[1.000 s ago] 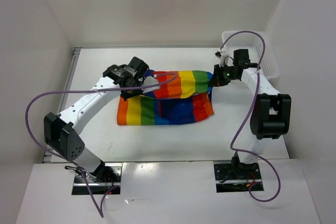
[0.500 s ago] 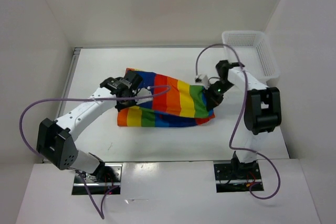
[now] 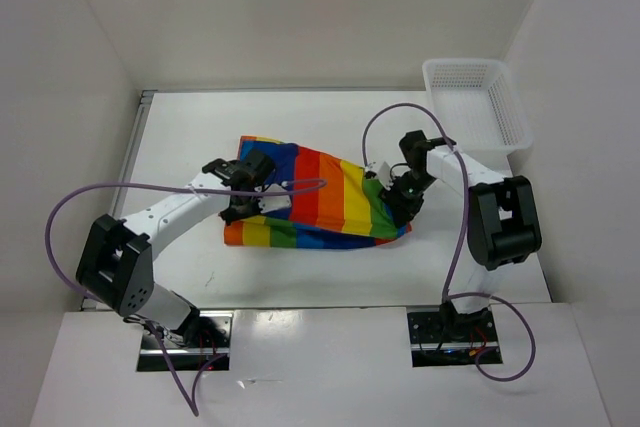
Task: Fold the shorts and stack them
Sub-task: Fold the shorts
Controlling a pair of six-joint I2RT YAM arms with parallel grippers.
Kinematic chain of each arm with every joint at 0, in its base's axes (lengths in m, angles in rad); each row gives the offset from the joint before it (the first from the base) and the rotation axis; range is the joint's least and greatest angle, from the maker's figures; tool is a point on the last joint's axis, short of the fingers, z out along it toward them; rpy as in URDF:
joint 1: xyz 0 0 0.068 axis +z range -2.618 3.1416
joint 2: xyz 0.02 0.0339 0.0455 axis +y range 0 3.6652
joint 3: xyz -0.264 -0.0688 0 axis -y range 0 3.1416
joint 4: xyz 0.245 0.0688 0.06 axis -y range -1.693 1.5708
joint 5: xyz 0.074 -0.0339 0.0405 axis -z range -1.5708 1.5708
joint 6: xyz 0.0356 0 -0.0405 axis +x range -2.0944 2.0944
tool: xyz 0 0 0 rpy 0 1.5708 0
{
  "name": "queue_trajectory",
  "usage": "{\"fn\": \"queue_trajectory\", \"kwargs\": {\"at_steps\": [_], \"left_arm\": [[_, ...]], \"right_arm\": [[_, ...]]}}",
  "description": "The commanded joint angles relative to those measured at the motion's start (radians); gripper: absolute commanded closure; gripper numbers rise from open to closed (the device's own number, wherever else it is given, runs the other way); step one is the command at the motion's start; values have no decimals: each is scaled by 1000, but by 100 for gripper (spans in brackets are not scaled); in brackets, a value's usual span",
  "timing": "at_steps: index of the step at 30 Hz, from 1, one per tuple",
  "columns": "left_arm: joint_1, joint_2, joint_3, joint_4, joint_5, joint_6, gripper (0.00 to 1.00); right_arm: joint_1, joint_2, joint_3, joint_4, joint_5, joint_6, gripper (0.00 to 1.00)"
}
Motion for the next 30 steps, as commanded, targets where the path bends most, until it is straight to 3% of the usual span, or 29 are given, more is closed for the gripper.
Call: {"fn": "queue_trajectory", "kwargs": {"at_steps": [1,2,3,4,5,7,10,12,15,18,20,25,30], "left_arm": [[6,3,-37,-53,-15,21,92],[-8,3,-49,-53,-15,21,84],[-22,3,-49,-78,-2,21,67],[-22,3,-36,-98,18,21,59],[-22,3,-17,-119,41,21,50],[-32,-6,27,-220,130,56,33],[-32,-35,148,-383,256,137,31],[-32,-69,236,-397,241,153,28],[9,-62,334,-190,151,98,17],[27,59,385,-60,163,-42,17],[27,141,359,-14,163,-126,18],[94,152,163,79,129,-220,18],[155,173,101,99,176,-344,18]], "right_arm": [[-9,-24,-43,65,106,45,58],[-9,-37,-52,65,120,57,51],[-9,-52,-52,89,134,76,34],[-9,-52,-52,90,134,87,25],[-21,-69,-52,90,134,105,19],[-45,-101,-43,90,143,117,18],[-113,-161,9,67,110,128,18],[-163,-195,35,57,91,137,17],[-206,-247,57,112,28,200,15],[-190,-227,42,178,-26,332,15],[-179,-158,54,209,-50,395,15],[-136,-144,26,319,-64,501,15],[-115,-87,-6,447,19,665,12]]}}
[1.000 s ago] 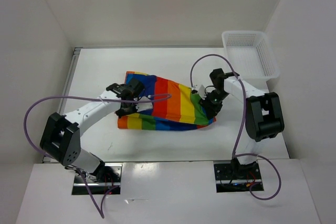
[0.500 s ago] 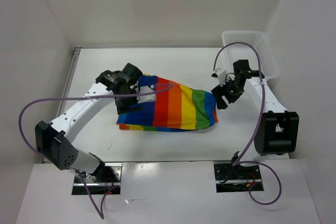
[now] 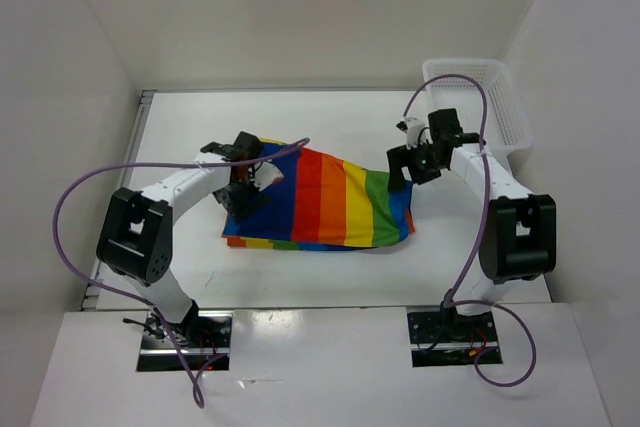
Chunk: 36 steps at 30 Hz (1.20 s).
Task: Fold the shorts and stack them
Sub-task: Fold the shorts
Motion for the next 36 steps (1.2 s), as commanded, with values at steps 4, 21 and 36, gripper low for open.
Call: {"fn": "queue_trajectory", "kwargs": {"at_steps": [4,21,36], "left_arm": [[46,33,4,49,80,-134,18],[55,106,-91,69,214,-180,18],[55,-8,2,-11,202,-100,18]], "right_arm": [[64,93,-15,157,151,161,13],[64,167,-33,142,207,231,17],[64,190,40,104,180,209,100]]}}
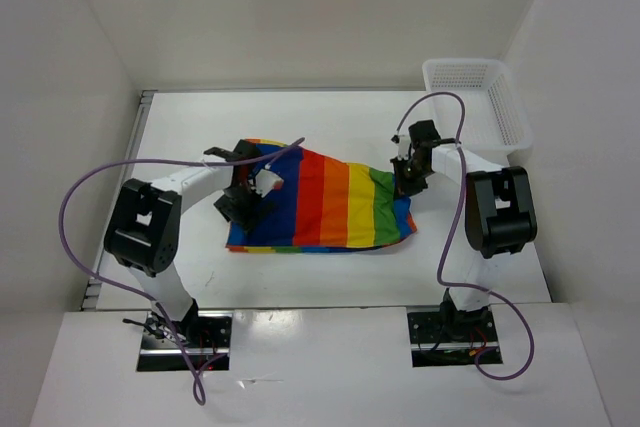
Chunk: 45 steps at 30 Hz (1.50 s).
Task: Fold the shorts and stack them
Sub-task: Fold the shorts
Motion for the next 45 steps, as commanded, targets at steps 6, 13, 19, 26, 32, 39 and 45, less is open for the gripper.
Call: {"fn": "queue_trajectory", "kwargs": {"at_steps": [6,13,19,26,32,39,45], "left_arm": [[48,-152,214,2,-119,63,15],[48,17,193,50,-6,26,14],[48,115,295,128,138,-40,12],[-75,147,616,108,274,-75,12],[-178,297,610,179,372,-175,12],[-230,463,699,219,205,-236,15],[-256,558,762,246,203,-275,15]], "right_arm": [[6,-102,301,-254,86,-121,100],[6,-123,455,-419,110,-130,100],[6,-145,499,-503,112,-130,100],[6,-174,383,-454,92,-112,100],[6,-154,401,-417,79,-91,100],[6,-165,433,-417,70,-91,100],[-14,-199,502,-436,-15,-82,100]]}}
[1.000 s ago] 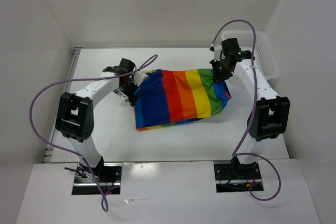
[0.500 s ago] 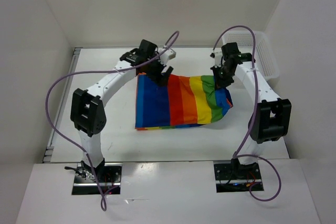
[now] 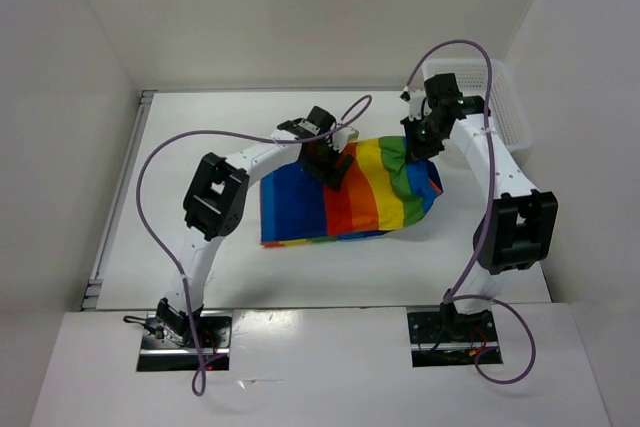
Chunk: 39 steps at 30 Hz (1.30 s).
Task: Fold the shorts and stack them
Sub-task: Fold the shorts
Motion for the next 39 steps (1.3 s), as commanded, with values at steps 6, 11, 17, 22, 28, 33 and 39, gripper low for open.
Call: {"fn": "queue_trajectory", "kwargs": {"at_steps": [6,11,17,22,28,33,39], "left_arm": [[-51,181,216,20,186,-94,15],[-100,280,486,-20,229,-76,15],[-30,183,549,-74,156,-4,11],[13,21,442,-133,156,65,7],[160,-140,288,-182,92,99,2],[306,-190,-70,-80,27,108,3],[302,-154,-173,-5,212,59,6]], "right_arm": [[-29,-101,186,-39,-215,35,100],[-40,-64,238,-48,-234,45,100],[-40,-53,215,-30,-225,79,100],[-40,-44,204,-10,-179,90,100],[-40,-35,214,1,-133,90,100],[-40,1,296,1,-124,81,100],[47,100,434,1,-33,102,100]]}}
